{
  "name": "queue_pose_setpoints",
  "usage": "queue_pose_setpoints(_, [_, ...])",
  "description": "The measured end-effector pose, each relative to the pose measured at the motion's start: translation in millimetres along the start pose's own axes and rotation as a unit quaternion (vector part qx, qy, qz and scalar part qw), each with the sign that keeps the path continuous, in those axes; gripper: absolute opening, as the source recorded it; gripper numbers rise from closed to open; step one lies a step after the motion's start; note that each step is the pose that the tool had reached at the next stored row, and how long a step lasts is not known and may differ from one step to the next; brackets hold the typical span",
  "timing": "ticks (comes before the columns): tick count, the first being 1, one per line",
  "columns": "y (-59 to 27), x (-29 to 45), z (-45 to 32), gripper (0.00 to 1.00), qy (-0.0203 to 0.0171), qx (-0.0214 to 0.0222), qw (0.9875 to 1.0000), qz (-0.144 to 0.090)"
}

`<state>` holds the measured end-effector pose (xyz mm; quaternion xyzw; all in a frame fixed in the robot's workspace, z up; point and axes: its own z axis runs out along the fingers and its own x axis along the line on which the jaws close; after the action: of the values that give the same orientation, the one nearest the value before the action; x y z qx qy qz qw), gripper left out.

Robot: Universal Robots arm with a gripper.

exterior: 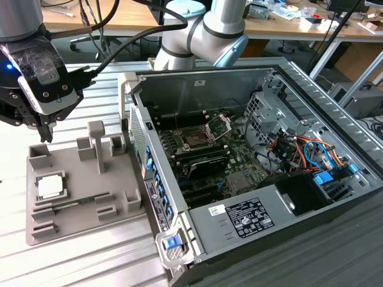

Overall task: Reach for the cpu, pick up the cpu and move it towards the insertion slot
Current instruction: 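Reach for the cpu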

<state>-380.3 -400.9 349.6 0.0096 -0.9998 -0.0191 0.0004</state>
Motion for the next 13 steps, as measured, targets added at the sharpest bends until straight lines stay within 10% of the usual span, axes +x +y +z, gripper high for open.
queue_pose_setpoints(13, [-0.1, 0.0, 2.4, 0.11, 0.0, 0.0, 1.0, 0.0])
